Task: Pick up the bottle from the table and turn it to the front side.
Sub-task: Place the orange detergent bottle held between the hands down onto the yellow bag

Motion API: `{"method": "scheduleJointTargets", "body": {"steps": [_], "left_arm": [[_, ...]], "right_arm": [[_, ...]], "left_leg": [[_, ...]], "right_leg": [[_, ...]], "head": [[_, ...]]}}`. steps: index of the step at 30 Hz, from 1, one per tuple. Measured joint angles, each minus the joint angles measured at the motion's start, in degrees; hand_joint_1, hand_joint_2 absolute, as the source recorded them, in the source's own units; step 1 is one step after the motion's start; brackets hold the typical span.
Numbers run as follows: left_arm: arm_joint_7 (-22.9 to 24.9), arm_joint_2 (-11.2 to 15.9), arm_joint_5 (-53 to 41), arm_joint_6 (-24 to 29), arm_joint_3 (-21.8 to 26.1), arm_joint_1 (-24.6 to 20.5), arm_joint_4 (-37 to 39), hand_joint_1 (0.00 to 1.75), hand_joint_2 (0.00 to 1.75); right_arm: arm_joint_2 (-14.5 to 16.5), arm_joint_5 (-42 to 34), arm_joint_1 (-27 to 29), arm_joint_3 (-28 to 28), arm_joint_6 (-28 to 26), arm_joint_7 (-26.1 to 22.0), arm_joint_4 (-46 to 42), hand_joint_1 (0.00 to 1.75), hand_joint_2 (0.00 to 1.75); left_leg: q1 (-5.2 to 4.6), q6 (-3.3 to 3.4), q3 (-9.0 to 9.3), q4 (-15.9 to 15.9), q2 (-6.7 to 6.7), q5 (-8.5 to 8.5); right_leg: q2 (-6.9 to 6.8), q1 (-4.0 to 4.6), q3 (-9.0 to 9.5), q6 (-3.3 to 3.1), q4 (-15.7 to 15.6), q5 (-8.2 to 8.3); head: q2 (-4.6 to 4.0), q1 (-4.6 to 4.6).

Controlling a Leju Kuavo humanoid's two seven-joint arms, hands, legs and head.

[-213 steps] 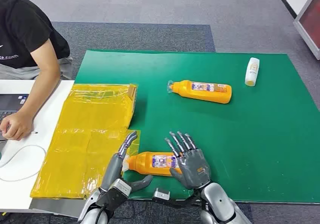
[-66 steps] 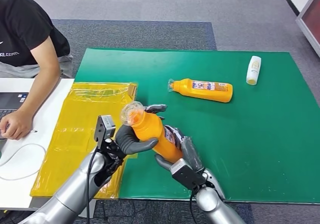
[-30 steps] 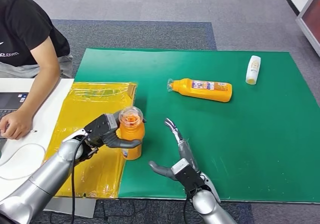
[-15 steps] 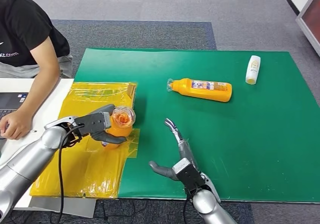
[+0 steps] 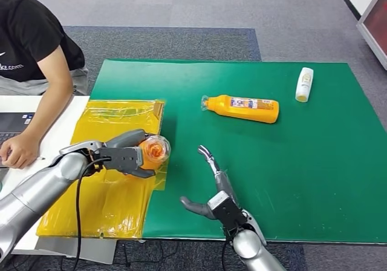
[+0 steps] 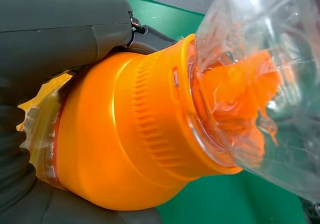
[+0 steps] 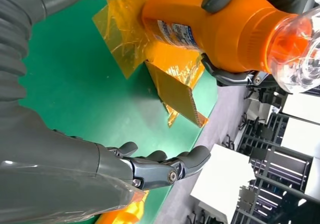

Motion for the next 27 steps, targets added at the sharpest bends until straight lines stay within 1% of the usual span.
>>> {"method": "scheduleJointTargets", "body": {"steps": [4, 8, 11, 14, 19, 27], "left_arm": [[-0.49, 0.75, -0.65, -1.18, -1.42, -0.96, 0.72, 1.75, 1.75], [-0.99, 1.38, -0.67, -1.26, -2.54, -1.46, 1.48, 1.75, 1.75], [-1.09, 1.45, -0.7, -0.51, -3.17, -1.39, 2.05, 1.75, 1.75], [-1.08, 1.1, -0.6, 1.46, -3.33, -0.97, 2.96, 1.75, 1.75], [-0.42, -0.87, 0.3, 5.15, -1.69, 0.0, 5.11, 1.75, 1.75], [1.4, -5.9, 0.56, 7.93, 2.3, -0.06, 10.44, 1.75, 1.75]], "right_arm": [[0.0, 0.07, -0.01, -0.03, 0.07, 0.19, 0.5, 0.0, 1.75], [0.0, 0.11, -0.03, -0.09, 0.05, 0.41, 1.05, 0.0, 1.75], [0.0, 0.44, -0.07, -0.14, -0.13, 0.63, 1.42, 0.0, 1.75], [0.0, 1.17, -0.11, -0.15, -0.47, 0.78, 1.78, 0.0, 1.75], [0.0, 1.85, -0.15, -0.15, -0.67, 0.98, 2.26, 0.0, 1.75], [0.2, 2.11, -1.1, 0.02, -0.17, 1.08, 3.08, 0.0, 1.75]], "left_leg": [[0.01, -0.08, 0.08, -0.02, 0.01, 0.05], [0.01, -0.19, 0.14, -0.03, 0.01, 0.14], [0.02, -0.21, 0.17, -0.04, 0.01, 0.16], [0.02, -0.23, 0.2, -0.04, 0.01, 0.18], [0.02, -0.21, 0.25, -0.04, 0.0, 0.21], [0.0, -0.06, 0.24, -0.04, -0.05, 0.37]], "right_leg": [[0.01, 0.01, 0.0, -0.12, 0.06, 0.08], [0.01, 0.01, 0.01, -0.2, 0.12, 0.13], [0.01, 0.02, 0.02, -0.23, 0.16, 0.15], [0.01, 0.02, 0.02, -0.24, 0.18, 0.16], [0.0, 0.02, 0.09, -0.23, 0.18, 0.16], [-0.06, 0.01, 0.17, -0.14, 0.18, 0.23]], "head": [[0.0, -0.01], [0.0, -0.01], [0.0, -0.01], [0.0, -0.01], [0.0, -0.01], [0.0, -0.01]]}}
